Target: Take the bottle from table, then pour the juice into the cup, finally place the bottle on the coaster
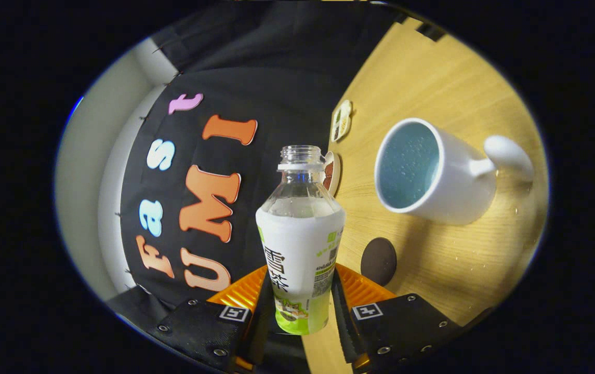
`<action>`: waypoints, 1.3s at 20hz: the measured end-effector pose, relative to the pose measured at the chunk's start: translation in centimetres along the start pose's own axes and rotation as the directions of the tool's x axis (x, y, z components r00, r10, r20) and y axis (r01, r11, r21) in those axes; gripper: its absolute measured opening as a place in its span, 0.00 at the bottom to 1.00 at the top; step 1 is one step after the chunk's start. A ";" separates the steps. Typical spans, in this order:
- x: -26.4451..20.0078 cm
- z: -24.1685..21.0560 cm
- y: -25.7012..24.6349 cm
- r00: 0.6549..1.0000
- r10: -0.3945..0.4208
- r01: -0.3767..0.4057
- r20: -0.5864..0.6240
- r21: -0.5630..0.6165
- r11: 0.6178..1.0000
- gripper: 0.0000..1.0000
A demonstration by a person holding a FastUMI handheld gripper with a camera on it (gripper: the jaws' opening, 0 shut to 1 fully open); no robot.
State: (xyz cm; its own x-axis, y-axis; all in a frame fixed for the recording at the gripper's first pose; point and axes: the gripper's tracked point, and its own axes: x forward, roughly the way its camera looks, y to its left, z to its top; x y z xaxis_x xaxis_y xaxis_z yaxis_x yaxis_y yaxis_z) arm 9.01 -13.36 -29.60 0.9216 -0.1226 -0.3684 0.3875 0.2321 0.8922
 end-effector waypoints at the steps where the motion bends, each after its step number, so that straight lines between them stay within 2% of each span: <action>1: 0.0 0.5 0.5 1.000 0.009 -0.007 0.017 -0.071 0.997 0.58; 5: 0.5 2.0 2.9 0.995 0.071 -0.045 0.074 -0.311 0.949 0.57; 8: 0.9 1.8 5.3 0.990 0.113 -0.058 0.081 -0.495 0.867 0.57; 11: 1.3 1.4 6.4 0.989 0.129 -0.045 0.075 -0.675 0.737 0.58; 15: 2.8 -0.3 6.6 0.989 0.125 -0.002 0.072 -0.859 0.511 0.58; 19: 4.2 -1.9 5.3 0.995 0.066 0.047 0.069 -0.957 0.287 0.58; 21: 5.1 -2.6 4.5 0.998 0.042 0.047 0.057 -0.976 0.213 0.58; 23: 6.1 -3.1 3.5 0.999 0.007 0.050 0.052 -0.985 0.164 0.58; 26: 7.0 -3.4 1.9 0.998 -0.035 0.052 0.047 -0.988 0.144 0.58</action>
State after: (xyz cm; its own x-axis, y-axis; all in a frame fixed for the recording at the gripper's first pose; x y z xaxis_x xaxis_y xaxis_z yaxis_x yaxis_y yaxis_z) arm 16.27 -10.52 -31.34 0.9051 -0.1764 -0.3869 0.1274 0.9806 -0.1490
